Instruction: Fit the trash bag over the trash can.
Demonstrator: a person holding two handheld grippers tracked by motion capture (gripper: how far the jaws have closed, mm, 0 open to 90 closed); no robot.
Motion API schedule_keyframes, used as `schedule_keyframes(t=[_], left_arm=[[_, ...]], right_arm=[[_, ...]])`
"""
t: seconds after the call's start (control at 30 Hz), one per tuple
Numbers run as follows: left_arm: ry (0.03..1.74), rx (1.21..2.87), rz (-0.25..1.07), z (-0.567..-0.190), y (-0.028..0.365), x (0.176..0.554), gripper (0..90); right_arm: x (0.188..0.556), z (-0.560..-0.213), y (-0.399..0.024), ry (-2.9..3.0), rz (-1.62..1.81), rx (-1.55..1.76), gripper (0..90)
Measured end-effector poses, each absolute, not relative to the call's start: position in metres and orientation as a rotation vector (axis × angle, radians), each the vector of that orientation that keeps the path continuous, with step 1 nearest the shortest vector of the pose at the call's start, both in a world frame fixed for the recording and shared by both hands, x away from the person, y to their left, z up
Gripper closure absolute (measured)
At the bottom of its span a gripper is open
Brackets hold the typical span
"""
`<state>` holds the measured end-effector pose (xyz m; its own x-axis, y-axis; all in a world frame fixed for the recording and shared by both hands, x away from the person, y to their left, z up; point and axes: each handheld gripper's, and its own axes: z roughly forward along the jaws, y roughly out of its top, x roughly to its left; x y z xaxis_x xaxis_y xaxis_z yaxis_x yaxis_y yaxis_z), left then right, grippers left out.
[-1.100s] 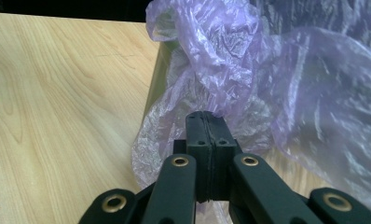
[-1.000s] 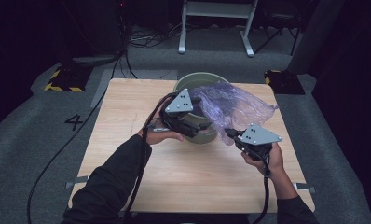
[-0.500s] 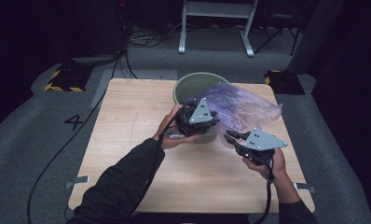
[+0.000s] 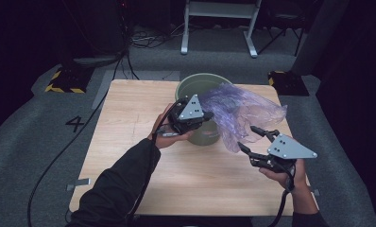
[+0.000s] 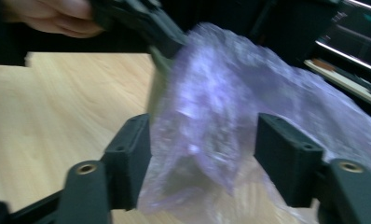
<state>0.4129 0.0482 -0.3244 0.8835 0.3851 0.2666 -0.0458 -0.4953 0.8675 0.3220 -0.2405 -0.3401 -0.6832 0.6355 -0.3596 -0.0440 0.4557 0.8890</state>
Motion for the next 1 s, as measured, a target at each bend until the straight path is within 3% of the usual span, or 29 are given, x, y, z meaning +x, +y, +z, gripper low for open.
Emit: schedule_keyframes(t=[0.07, 0.13, 0.23, 0.33, 0.53, 0.63, 0.73, 0.8, 0.9, 1.0], left_arm=[[0.238, 2.027, 0.511, -0.325, 0.048, 0.412, 74.9], [0.232, 2.02, 0.514, -0.325, 0.047, 0.409, 69.6], [0.209, 2.004, 0.462, -0.324, 0.046, 0.408, 47.7], [0.211, 1.974, 0.472, -0.322, 0.044, 0.405, 27.8], [0.181, 1.99, 0.51, -0.318, 0.025, 0.404, 18.1], [0.2, 2.015, 0.536, -0.319, 0.018, 0.407, 22.2], [0.205, 2.048, 0.568, -0.32, 0.016, 0.411, 42.3], [0.208, 2.073, 0.621, -0.32, 0.016, 0.413, 60.5], [0.195, 2.069, 0.61, -0.32, 0.021, 0.417, 78.7], [0.183, 2.063, 0.602, -0.319, 0.026, 0.418, 89.3]], right_arm=[[0.328, -0.342, -0.241, 2.025, 1.233, 0.514, 34.7], [0.334, -0.346, -0.238, 2.044, 1.181, 0.511, 41.3], [0.348, -0.352, -0.235, 2.057, 1.143, 0.531, 70.2], [0.357, -0.352, -0.236, 2.057, 1.196, 0.554, 88.1], [0.359, -0.337, -0.228, 2.055, 1.202, 0.516, 90.0], [0.355, -0.328, -0.22, 2.056, 1.195, 0.471, 90.0], [0.351, -0.323, -0.213, 2.061, 1.194, 0.439, 90.0], [0.35, -0.321, -0.21, 2.066, 1.201, 0.426, 90.0], [0.349, -0.318, -0.207, 2.065, 1.214, 0.418, 90.0], [0.349, -0.315, -0.203, 2.065, 1.218, 0.412, 90.0]])
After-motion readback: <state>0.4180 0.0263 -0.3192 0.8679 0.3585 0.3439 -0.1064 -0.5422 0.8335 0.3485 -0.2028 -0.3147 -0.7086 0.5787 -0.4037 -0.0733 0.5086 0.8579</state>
